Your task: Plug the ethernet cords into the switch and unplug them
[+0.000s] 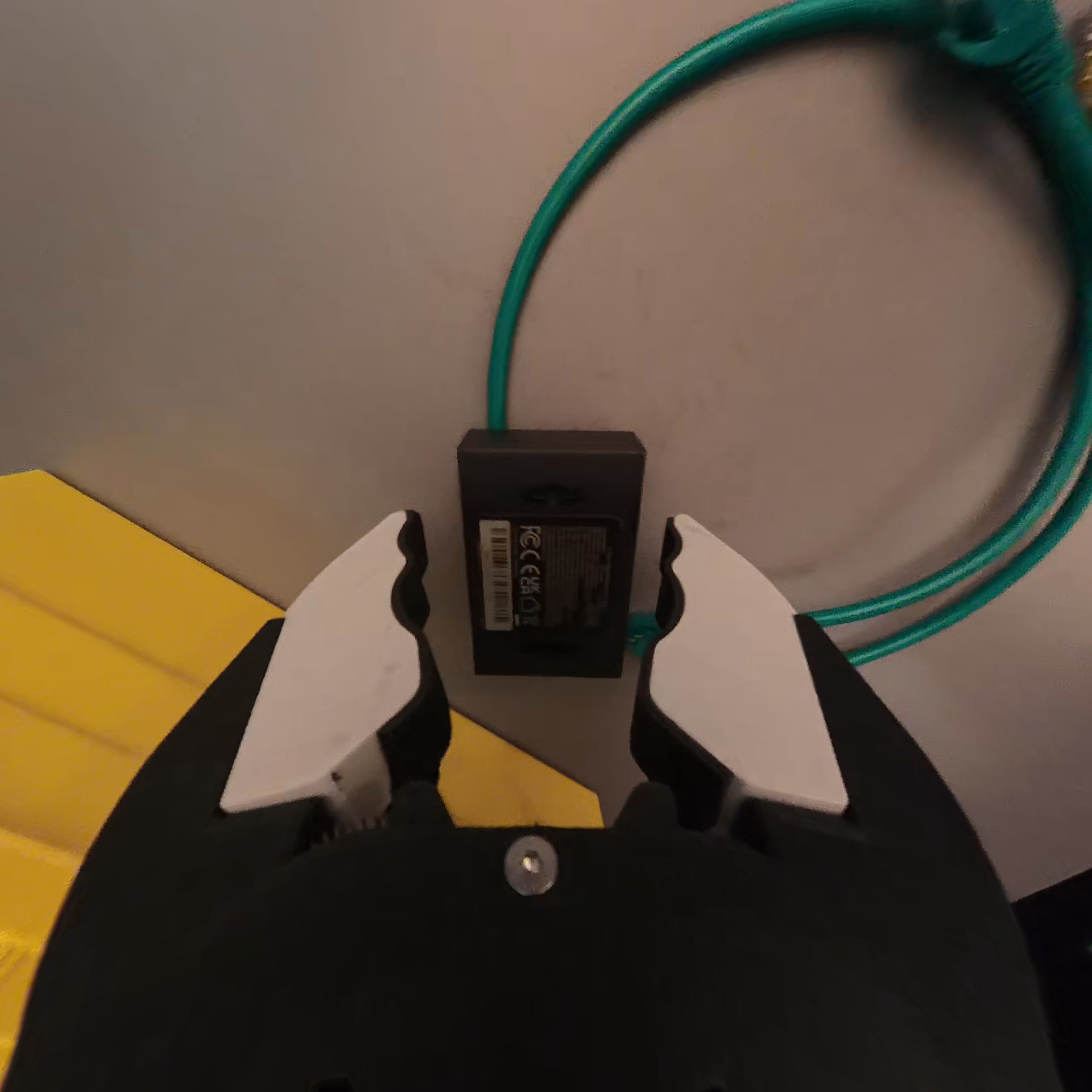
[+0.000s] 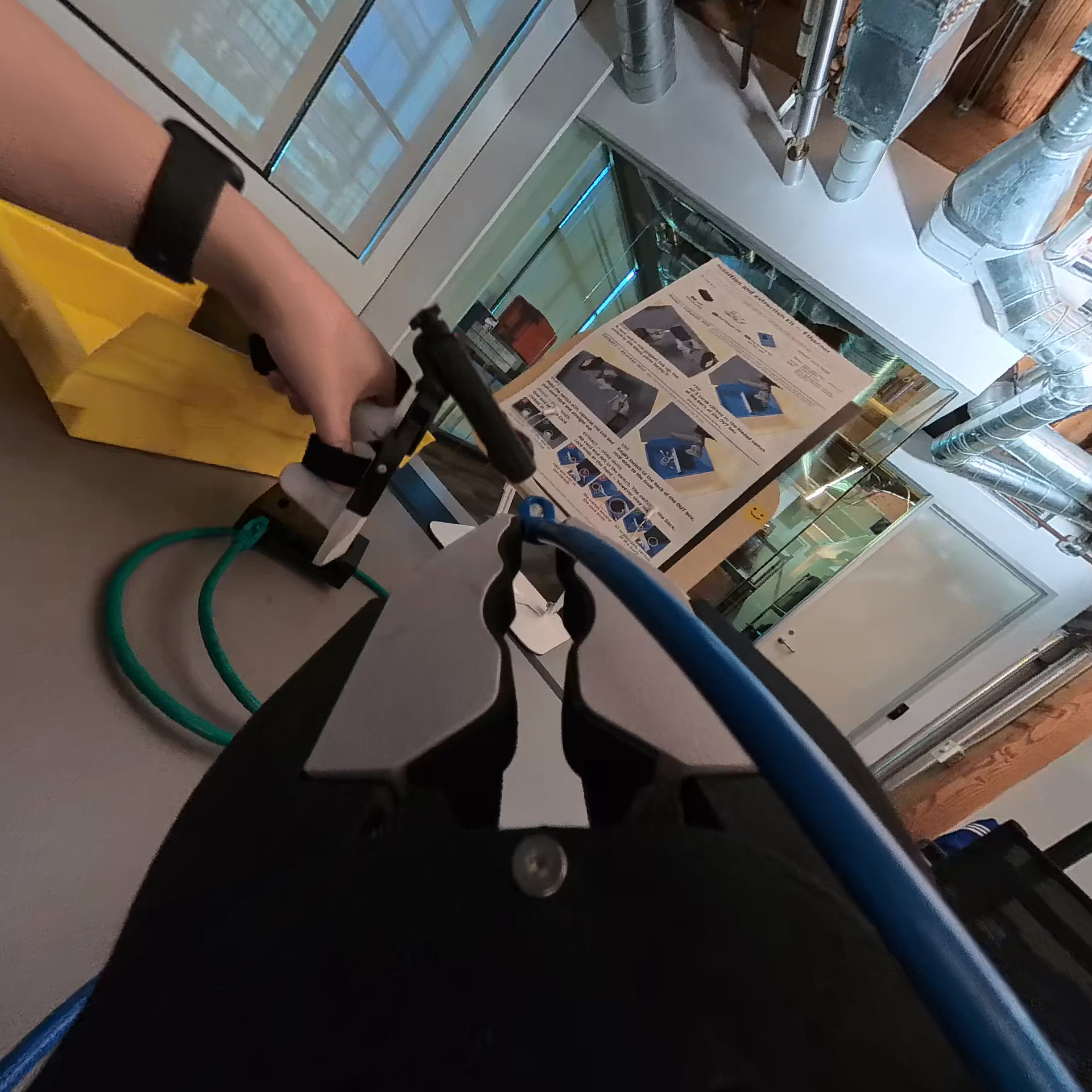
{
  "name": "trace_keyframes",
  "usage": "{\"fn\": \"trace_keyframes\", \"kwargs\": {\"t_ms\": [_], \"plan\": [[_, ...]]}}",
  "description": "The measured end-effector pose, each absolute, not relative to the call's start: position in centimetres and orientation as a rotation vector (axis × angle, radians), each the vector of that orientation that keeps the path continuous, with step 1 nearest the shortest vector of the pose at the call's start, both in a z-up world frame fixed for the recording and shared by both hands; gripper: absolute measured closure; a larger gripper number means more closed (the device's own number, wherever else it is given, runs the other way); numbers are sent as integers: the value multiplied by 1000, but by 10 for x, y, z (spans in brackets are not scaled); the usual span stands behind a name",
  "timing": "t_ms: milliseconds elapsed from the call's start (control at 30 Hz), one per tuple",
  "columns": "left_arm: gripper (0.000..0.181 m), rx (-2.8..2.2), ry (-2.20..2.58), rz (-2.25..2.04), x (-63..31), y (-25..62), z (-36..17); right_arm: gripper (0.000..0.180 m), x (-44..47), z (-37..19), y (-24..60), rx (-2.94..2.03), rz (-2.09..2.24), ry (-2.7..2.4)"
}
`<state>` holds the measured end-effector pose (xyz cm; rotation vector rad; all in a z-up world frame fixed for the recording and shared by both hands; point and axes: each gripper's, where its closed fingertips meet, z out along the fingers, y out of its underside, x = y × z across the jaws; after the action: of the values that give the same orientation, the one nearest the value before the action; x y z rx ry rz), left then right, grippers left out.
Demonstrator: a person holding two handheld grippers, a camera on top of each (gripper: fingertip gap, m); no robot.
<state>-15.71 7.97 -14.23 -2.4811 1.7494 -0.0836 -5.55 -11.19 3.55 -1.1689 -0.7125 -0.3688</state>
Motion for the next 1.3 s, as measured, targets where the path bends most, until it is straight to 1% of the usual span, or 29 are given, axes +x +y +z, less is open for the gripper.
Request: {"fn": "trace_keyframes", "kwargs": {"t_ms": [100, 133, 167, 400, 467, 500, 567, 600, 633, 733, 833, 933, 1200, 1233, 1267, 1300], "plan": [[105, -2572, 1792, -92, -157, 72, -154, 169, -52, 40, -114, -1161, -353, -686], [109, -2580, 1789, -72, -157, 73, -157, 169, -51, 41, -114, -1161, -350, -683], [119, -2576, 1783, -37, -158, 77, -158, 169, -51, 40, -114, -1164, -351, -681], [120, -2561, 1672, -141, -136, 84, -158, 169, -54, 36, -111, -1183, -372, -709], [119, -2534, 1716, -170, -132, 83, -160, 169, -54, 34, -110, -1188, -376, -712], [117, -2527, 1727, -207, -131, 81, -159, 169, -54, 34, -110, -1191, -376, -713], [101, -2531, 1714, -348, -127, 74, -151, 169, -53, 32, -109, -1197, -377, -712], [96, -2527, 1703, -414, -126, 71, -145, 169, -53, 32, -109, -1198, -380, -712], [94, -2511, 1699, -463, -128, 69, -138, 170, -53, 32, -109, -1199, -380, -712], [96, -2426, 1720, -542, -136, 61, -121, 169, -54, 33, -109, -1196, -379, -715], [93, -2352, 1743, -501, -141, 53, -111, 169, -56, 33, -109, -1198, -381, -722], [94, -2293, 1719, -347, -143, 63, -107, 170, -57, 33, -110, -1195, -386, -726], [93, -2461, 1834, -111, -138, 82, -137, 169, -55, 35, -111, -1186, -388, -712], [94, -2488, 1838, -92, -135, 84, -141, 169, -54, 35, -111, -1185, -390, -711], [100, -2518, 1847, -61, -133, 85, -144, 169, -53, 35, -111, -1187, -391, -710], [101, -2542, 1861, -22, -131, 86, -149, 169, -52, 35, -111, -1189, -394, -708]]}}
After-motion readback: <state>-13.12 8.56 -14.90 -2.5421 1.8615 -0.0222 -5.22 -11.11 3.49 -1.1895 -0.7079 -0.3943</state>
